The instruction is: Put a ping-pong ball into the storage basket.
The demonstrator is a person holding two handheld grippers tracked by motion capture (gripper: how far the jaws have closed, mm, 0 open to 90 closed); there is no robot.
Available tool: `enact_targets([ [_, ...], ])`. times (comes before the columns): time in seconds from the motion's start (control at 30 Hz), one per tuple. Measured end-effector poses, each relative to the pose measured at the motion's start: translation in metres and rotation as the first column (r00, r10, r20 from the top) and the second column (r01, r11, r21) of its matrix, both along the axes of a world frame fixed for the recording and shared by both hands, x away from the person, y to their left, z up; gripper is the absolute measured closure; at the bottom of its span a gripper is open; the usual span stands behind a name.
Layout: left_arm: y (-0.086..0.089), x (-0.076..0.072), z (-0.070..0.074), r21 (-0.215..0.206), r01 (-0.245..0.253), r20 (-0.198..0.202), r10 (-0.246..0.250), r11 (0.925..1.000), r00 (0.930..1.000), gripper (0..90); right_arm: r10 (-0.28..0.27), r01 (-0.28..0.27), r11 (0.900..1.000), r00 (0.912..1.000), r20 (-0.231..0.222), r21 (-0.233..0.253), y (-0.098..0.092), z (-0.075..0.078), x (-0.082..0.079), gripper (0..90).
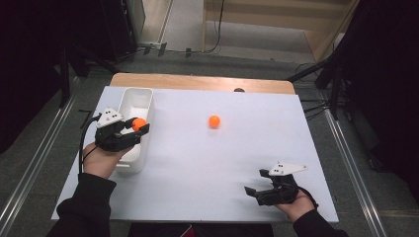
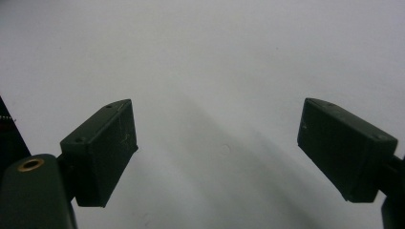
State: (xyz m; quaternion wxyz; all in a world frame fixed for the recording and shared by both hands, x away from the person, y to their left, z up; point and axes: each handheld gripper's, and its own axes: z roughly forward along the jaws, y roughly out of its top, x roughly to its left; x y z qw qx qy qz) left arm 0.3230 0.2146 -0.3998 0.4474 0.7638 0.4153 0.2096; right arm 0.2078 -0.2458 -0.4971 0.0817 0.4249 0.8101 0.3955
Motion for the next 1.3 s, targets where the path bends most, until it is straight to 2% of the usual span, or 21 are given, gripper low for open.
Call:
enact_targets([
  [0.23, 0.003, 0.001, -0.001, 0.003, -0.016, -0.003, 0.016, 0.9999, 0.9999, 50.1, 0.0, 0.0, 1.0, 1.0, 0.0, 0.0, 0.0, 0.0, 0.0, 11.6],
  [0.73, 0.015, 0.006, -0.003, 0.014, -0.093, -0.02, 0.093, 0.9956, 0.9955, 50.0, -0.001, 0.001, 1.0, 1.0, 0.002, 0.0, 0.0, 0.0, 0.0, 11.7],
  [1.0, 0.017, 0.008, -0.005, 0.026, -0.103, -0.023, 0.104, 0.9943, 0.9944, 50.0, 0.0, 0.0, 1.0, 1.0, 0.001, -0.002, 0.0, 0.0, 0.0, 11.7],
  [1.3, 0.016, 0.01, -0.011, 0.025, -0.105, -0.043, 0.106, 0.9942, 0.9934, 50.0, 0.0, 0.0, 1.0, 1.0, 0.0, -0.002, 0.0, 0.0, 0.0, 11.7],
])
